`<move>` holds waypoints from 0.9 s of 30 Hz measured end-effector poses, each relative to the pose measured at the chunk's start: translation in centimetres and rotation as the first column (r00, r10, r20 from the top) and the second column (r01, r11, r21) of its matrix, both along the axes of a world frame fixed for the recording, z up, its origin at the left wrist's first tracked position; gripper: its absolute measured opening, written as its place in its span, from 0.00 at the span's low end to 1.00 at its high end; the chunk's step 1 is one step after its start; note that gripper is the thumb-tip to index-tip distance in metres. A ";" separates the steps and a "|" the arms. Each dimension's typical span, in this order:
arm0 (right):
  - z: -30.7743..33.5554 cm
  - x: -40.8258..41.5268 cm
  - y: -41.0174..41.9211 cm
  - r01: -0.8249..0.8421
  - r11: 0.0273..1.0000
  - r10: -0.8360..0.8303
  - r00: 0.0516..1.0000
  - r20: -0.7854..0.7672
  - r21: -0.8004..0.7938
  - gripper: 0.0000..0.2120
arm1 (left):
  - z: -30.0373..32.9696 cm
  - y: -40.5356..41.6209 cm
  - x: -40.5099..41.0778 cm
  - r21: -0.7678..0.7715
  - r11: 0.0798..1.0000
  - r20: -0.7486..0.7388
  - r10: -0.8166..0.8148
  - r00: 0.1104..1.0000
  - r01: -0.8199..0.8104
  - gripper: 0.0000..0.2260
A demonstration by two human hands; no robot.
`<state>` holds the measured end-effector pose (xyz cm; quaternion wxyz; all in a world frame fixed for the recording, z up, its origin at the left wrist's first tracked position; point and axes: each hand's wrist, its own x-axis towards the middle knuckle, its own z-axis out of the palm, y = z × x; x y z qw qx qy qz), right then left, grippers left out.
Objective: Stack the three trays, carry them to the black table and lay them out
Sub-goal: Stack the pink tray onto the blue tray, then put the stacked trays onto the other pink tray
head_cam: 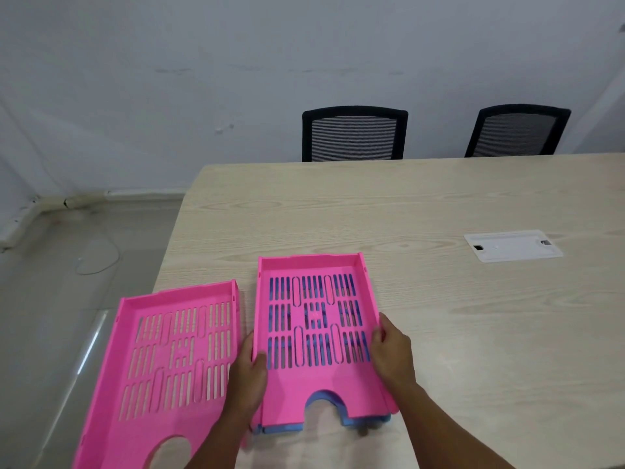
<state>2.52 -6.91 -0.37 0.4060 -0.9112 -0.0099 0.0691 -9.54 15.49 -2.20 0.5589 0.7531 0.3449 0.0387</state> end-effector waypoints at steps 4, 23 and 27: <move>0.9 0.0 0.6 0.015 1.000 -0.016 0.996 0.087 0.018 0.10 | 0.7 0.7 0.0 0.003 1.000 0.049 -0.013 0.999 0.012 0.23; 3.0 -3.5 17.4 -0.382 0.923 0.371 0.917 0.144 0.054 0.20 | 1.9 11.5 -7.3 0.064 0.959 0.172 0.262 0.950 -0.276 0.18; 2.7 -6.1 21.3 -0.453 0.890 0.443 0.885 0.143 0.048 0.20 | 1.9 14.2 -10.5 0.114 0.931 0.143 0.329 0.933 -0.346 0.18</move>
